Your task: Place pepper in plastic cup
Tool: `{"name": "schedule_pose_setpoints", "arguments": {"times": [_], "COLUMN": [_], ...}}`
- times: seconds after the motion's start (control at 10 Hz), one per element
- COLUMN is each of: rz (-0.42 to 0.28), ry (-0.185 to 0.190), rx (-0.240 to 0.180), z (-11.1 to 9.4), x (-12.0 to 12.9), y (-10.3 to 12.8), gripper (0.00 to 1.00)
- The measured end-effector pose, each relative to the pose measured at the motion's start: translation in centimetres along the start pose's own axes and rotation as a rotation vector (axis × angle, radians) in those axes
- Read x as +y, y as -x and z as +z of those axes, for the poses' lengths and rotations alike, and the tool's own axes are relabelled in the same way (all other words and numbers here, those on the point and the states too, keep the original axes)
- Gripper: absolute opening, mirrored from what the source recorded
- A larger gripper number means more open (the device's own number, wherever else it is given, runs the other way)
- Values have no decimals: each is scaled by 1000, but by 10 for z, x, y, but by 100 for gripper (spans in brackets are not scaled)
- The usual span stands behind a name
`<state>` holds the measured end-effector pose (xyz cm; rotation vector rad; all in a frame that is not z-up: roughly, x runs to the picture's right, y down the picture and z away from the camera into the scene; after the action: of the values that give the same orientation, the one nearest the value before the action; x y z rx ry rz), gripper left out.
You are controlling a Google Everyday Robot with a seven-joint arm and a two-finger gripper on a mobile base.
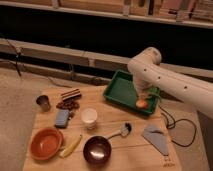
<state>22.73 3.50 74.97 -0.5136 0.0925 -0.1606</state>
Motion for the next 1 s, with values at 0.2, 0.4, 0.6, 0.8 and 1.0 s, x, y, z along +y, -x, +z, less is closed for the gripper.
{"name": "schedule_pose_setpoints", "arguments": {"times": [0.2, 0.4, 0.6, 0.8, 1.0], "rz": [28, 40, 46, 52, 56], "ry": [-10, -16, -16, 11, 44], "rx": [-28, -51, -64, -63, -65], "z": [2, 5, 10, 22, 35], "x": [4, 3, -2, -11, -23], "y": [-31, -48, -59, -81, -104], "gripper": [0, 0, 0, 0, 0]}}
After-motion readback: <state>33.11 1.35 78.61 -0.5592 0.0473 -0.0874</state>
